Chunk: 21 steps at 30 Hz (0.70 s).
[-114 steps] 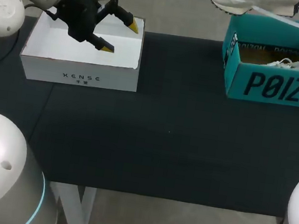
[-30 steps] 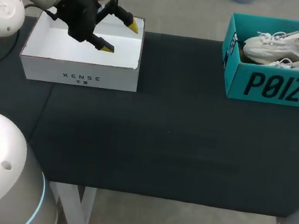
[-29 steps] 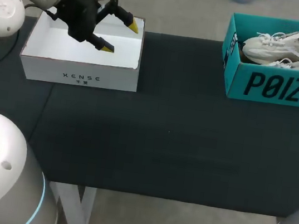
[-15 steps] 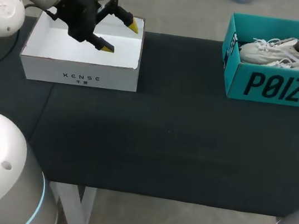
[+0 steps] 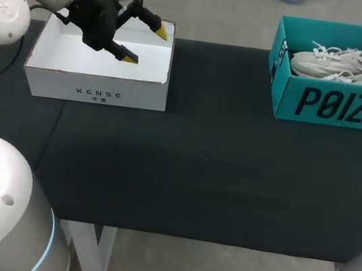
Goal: Take the shoe out of the shoebox, open the shoe tongue, remove and reinsert the insole, then place the shoe into the shoebox
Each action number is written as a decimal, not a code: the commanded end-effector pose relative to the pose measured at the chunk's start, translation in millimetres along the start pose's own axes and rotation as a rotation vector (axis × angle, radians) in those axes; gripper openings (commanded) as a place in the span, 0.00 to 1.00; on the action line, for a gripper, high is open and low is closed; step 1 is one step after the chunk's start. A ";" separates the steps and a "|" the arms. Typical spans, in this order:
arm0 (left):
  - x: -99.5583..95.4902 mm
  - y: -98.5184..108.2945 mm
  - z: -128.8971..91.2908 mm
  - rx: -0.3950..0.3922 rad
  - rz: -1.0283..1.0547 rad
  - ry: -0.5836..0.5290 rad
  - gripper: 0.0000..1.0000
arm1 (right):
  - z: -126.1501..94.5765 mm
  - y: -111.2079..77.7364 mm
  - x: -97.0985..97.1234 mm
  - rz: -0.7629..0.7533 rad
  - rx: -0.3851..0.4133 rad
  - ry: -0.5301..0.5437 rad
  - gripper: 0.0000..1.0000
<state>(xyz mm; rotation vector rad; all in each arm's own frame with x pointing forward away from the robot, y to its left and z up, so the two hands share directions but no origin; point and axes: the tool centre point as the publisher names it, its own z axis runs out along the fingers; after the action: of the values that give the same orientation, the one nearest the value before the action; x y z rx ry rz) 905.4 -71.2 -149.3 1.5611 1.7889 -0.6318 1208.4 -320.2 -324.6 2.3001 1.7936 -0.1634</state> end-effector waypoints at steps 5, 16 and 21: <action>0.0 -0.1 0.1 -0.001 0.001 0.002 1.00 | -73.2 -42.7 2.6 -0.059 0.175 0.078 1.00; 0.0 -0.1 0.1 -0.001 0.001 0.002 1.00 | -73.2 -42.7 2.6 -0.059 0.175 0.078 1.00; 0.0 -0.1 0.1 -0.001 0.001 0.002 1.00 | -73.2 -42.7 2.6 -0.059 0.175 0.078 1.00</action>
<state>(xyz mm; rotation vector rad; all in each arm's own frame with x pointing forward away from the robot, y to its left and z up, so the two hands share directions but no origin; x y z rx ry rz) 905.4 -71.1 -149.3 1.5610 1.7889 -0.6317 1164.5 -290.6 -257.5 2.4033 1.9597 -0.2554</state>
